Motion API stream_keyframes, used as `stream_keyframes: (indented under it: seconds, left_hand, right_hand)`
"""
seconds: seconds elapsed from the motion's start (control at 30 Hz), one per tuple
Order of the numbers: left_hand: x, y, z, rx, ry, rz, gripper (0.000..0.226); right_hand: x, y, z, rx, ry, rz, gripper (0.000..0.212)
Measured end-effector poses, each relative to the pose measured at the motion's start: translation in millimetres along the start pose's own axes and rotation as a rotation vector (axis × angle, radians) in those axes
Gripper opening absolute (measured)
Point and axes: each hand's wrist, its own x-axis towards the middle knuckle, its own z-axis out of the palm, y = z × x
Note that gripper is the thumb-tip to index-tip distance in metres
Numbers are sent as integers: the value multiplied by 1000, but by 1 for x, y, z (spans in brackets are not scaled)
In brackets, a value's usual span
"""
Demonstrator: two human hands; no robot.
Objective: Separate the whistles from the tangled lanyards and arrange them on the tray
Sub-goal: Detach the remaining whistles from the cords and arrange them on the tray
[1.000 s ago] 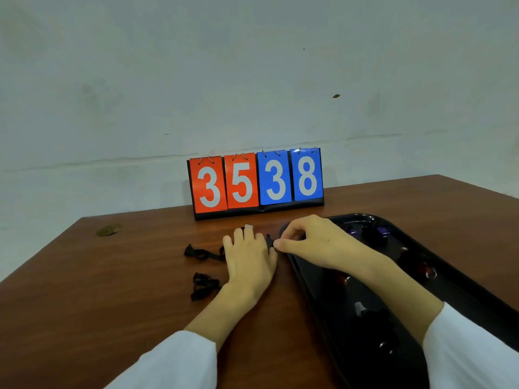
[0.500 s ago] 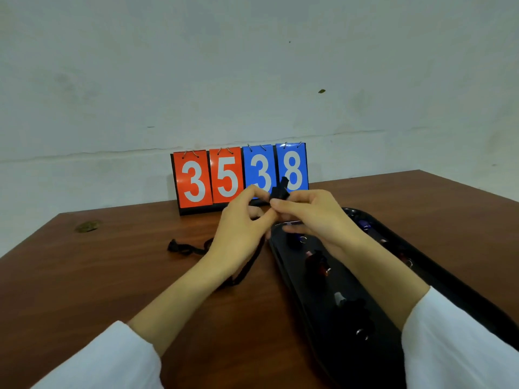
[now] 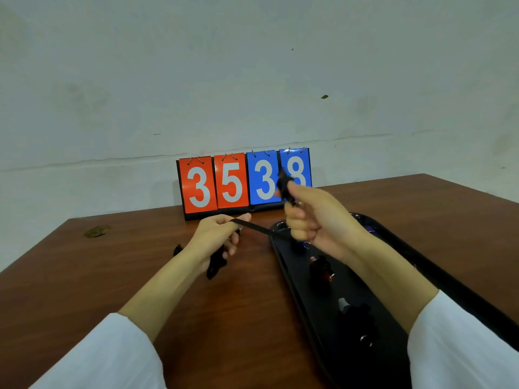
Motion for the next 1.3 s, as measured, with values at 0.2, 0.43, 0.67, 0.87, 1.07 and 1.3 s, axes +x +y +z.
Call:
stream_keyframes:
  seconds: [0.2,0.43,0.67,0.87,1.07,1.3]
  left_hand:
    - [3,-1,-6,-62,-13,-73,17]
    - [-6,6,-8,-245,-318,-41,32]
    - [-1,10,-2,-226,-443,41,49]
    - [4,-7,-18,73,-429,57,42]
    - [-7,4,6,-76,-579,168,41]
    - [-10,4,7,-77,-523,144,19]
  right_hand:
    - [-4,5,4,-396,-16,184,29]
    - [2,15,7,-684,153,141,27]
    - [-4,10,11,-445,134,104,30]
    - [-4,-1,5,-204,390,-135,32]
    - [-3,10,11,-376,273,-55,27]
    - [-2,9,8,-395,338,-43,29]
